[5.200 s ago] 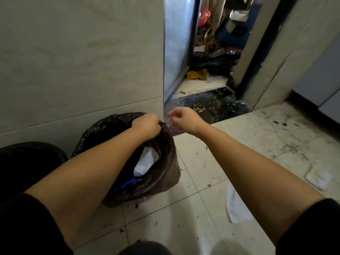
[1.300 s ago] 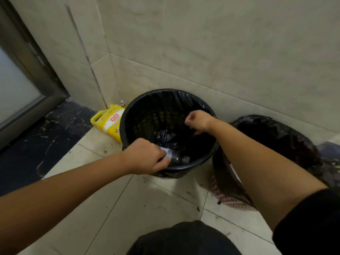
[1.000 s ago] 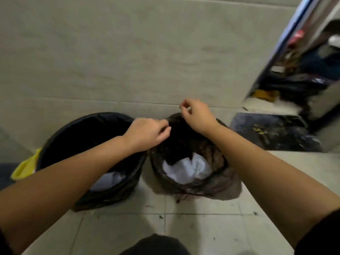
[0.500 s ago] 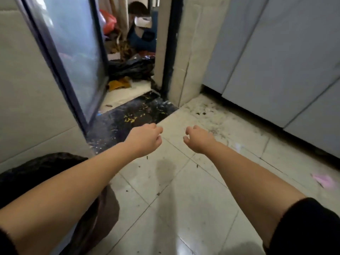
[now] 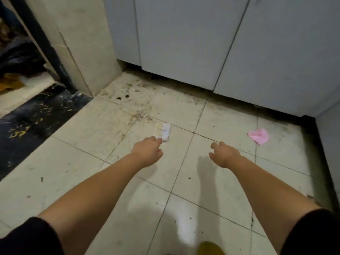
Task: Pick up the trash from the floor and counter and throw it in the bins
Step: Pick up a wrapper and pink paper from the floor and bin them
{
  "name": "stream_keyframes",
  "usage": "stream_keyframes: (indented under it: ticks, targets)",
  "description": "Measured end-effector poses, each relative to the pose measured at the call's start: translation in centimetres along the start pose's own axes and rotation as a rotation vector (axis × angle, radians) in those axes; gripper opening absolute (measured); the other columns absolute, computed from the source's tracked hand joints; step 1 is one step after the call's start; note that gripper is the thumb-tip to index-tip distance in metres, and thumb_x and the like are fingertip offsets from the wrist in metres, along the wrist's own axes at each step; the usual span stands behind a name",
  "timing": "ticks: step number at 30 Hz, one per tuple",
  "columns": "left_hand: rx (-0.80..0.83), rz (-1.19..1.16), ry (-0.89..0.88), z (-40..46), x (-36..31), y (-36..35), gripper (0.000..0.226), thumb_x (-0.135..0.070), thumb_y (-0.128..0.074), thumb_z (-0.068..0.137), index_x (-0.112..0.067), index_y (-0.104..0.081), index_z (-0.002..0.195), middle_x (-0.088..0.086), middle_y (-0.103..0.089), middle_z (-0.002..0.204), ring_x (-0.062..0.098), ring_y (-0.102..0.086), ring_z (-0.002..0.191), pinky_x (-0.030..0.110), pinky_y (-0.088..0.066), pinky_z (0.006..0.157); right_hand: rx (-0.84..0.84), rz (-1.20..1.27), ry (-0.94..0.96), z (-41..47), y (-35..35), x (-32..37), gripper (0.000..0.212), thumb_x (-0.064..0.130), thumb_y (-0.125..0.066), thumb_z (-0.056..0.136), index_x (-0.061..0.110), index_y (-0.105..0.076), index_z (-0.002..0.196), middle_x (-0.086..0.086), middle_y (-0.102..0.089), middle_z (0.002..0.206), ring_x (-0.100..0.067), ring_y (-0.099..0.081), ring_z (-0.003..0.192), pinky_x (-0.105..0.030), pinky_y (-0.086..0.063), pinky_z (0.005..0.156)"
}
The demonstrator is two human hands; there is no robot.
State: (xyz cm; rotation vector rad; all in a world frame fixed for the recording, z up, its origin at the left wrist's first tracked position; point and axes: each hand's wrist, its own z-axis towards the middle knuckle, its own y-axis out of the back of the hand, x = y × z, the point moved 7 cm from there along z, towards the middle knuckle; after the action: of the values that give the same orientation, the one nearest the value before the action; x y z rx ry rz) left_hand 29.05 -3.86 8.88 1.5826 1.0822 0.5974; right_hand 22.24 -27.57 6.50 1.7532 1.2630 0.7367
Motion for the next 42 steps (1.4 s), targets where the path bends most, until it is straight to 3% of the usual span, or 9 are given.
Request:
stream_keyframes:
  ticks: [6,10,13,15,18,23,28,35,42]
  targets:
    - [0.088,0.008,0.164,10.9,-3.5,-4.3,0.043,-0.029,-0.043,0.094,-0.012,-0.040,0.133,0.015,-0.046,0.135,0.033,-0.047,0.121,0.044,-0.046,0.093,0.012,0.126,-0.048,8.1,-2.2,-9.2,0.042,0.028,-0.037,0.097,0.014,-0.038,0.137,-0.016,-0.042,0.135,-0.035,-0.047,0.120,-0.044,-0.044,0.094]
    - [0.054,-0.039,0.451,16.0,-2.3,-7.1,0.045,-0.024,-0.042,0.095,-0.010,-0.035,0.136,0.017,-0.043,0.138,0.034,-0.040,0.129,0.045,-0.042,0.100,-0.033,0.249,-0.126,12.8,-3.5,-14.2,0.045,0.017,-0.040,0.096,0.014,-0.033,0.140,-0.018,-0.031,0.144,-0.037,-0.042,0.124,-0.047,-0.043,0.096]
    - [0.059,-0.178,0.602,17.7,-1.8,-9.6,0.052,-0.019,-0.046,0.091,-0.011,-0.028,0.139,0.019,-0.039,0.141,0.037,-0.039,0.130,0.051,-0.041,0.104,-0.136,0.287,-0.221,14.5,-4.1,-17.7,0.058,0.007,-0.045,0.093,0.021,-0.024,0.145,-0.016,-0.014,0.155,-0.040,-0.035,0.130,-0.050,-0.046,0.094]
    - [0.074,-0.226,0.638,18.2,-1.9,-11.1,0.057,-0.015,-0.048,0.088,-0.013,-0.024,0.140,0.021,-0.037,0.140,0.040,-0.038,0.128,0.055,-0.041,0.104,-0.199,0.268,-0.280,15.2,-4.5,-19.8,0.074,0.001,-0.048,0.090,0.027,-0.012,0.149,-0.015,-0.005,0.159,-0.042,-0.039,0.127,-0.047,-0.053,0.082]
    - [0.026,-0.184,0.648,18.8,-1.3,-11.3,0.049,-0.012,-0.048,0.090,-0.012,-0.030,0.135,0.024,-0.039,0.136,0.041,-0.038,0.125,0.055,-0.042,0.101,-0.206,0.217,-0.372,16.4,-5.2,-22.3,0.085,0.000,-0.049,0.089,0.032,0.001,0.150,-0.020,-0.002,0.158,-0.046,-0.046,0.118,-0.045,-0.055,0.074]
    - [-0.009,-0.195,0.592,19.0,0.5,-11.3,0.034,-0.014,-0.037,0.098,-0.004,-0.040,0.130,0.026,-0.047,0.130,0.041,-0.046,0.118,0.053,-0.045,0.098,-0.157,0.150,-0.369,18.4,-5.0,-23.2,0.044,0.009,-0.049,0.090,0.014,-0.035,0.132,-0.025,-0.036,0.132,-0.043,-0.051,0.108,-0.049,-0.051,0.080]
    - [0.023,-0.277,0.532,17.7,0.3,-12.4,0.024,-0.011,-0.037,0.098,-0.003,-0.054,0.113,0.021,-0.057,0.115,0.036,-0.054,0.107,0.047,-0.047,0.097,-0.157,0.183,-0.415,18.9,-4.3,-23.0,0.027,0.001,-0.044,0.094,-0.009,-0.054,0.117,-0.023,-0.059,0.106,-0.037,-0.061,0.106,-0.042,-0.052,0.094]
    - [-0.057,-0.338,0.414,13.4,-0.8,-10.1,0.014,-0.001,-0.045,0.090,-0.006,-0.058,0.092,0.012,-0.052,0.093,0.031,-0.054,0.094,0.035,-0.045,0.081,-0.251,0.241,-0.147,16.1,-3.2,-16.5,0.028,0.001,-0.039,0.095,-0.003,-0.057,0.117,-0.023,-0.059,0.115,-0.036,-0.058,0.104,-0.041,-0.051,0.085]
    - [-0.239,-0.484,0.408,4.5,5.3,-3.0,0.016,0.006,-0.046,0.080,-0.009,-0.045,0.075,0.010,-0.048,0.085,0.025,-0.045,0.075,0.028,-0.031,0.054,-0.313,0.269,0.233,11.2,3.0,2.0,0.024,0.003,-0.042,0.092,0.004,-0.059,0.109,-0.018,-0.058,0.118,-0.032,-0.055,0.104,-0.035,-0.046,0.074]
